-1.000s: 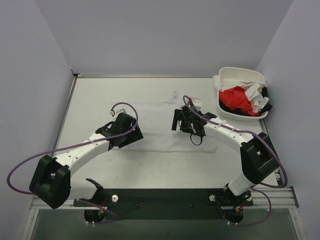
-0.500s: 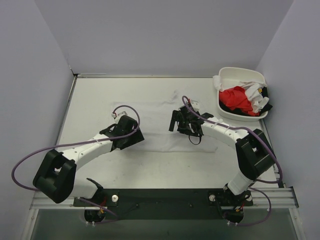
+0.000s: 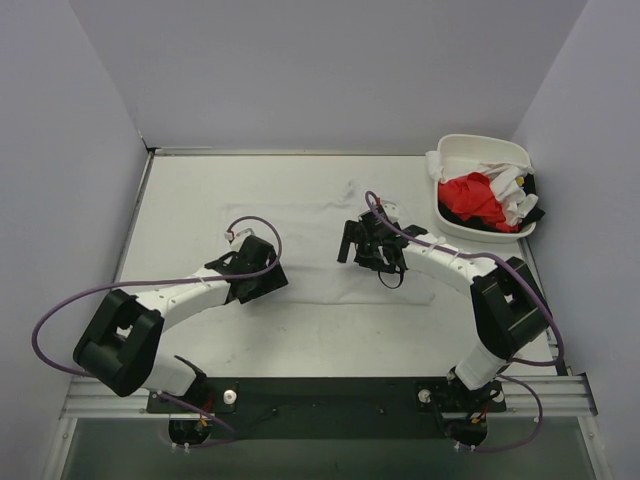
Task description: Fold and stack the t-shirts
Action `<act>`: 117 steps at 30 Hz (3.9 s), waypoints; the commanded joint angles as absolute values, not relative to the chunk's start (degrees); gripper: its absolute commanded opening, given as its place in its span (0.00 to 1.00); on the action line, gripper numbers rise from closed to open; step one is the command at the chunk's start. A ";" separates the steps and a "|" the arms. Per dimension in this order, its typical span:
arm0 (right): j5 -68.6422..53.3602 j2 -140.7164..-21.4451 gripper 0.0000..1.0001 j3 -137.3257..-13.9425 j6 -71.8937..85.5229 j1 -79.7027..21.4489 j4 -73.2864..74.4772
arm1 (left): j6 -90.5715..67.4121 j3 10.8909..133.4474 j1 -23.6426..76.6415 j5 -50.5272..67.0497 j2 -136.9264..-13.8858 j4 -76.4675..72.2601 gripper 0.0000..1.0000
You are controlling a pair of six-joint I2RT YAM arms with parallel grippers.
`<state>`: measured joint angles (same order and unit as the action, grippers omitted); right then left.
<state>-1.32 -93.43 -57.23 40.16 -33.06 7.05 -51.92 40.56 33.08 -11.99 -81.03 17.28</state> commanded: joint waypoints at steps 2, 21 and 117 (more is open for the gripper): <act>-1.93 -93.87 1.00 -58.27 40.78 -32.70 7.64 | -52.29 39.73 33.40 -13.62 -81.47 14.50 0.89; -2.37 -96.68 1.00 -58.36 40.61 -32.61 8.35 | -53.00 37.27 33.40 -13.10 -81.91 13.80 0.88; -1.91 -86.21 1.00 -64.85 32.34 -17.58 14.59 | -46.50 64.77 4.04 -1.41 -85.50 36.39 0.86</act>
<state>2.57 -80.73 -59.31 33.74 -19.25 15.29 -49.06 59.22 4.16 -4.14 -80.86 38.74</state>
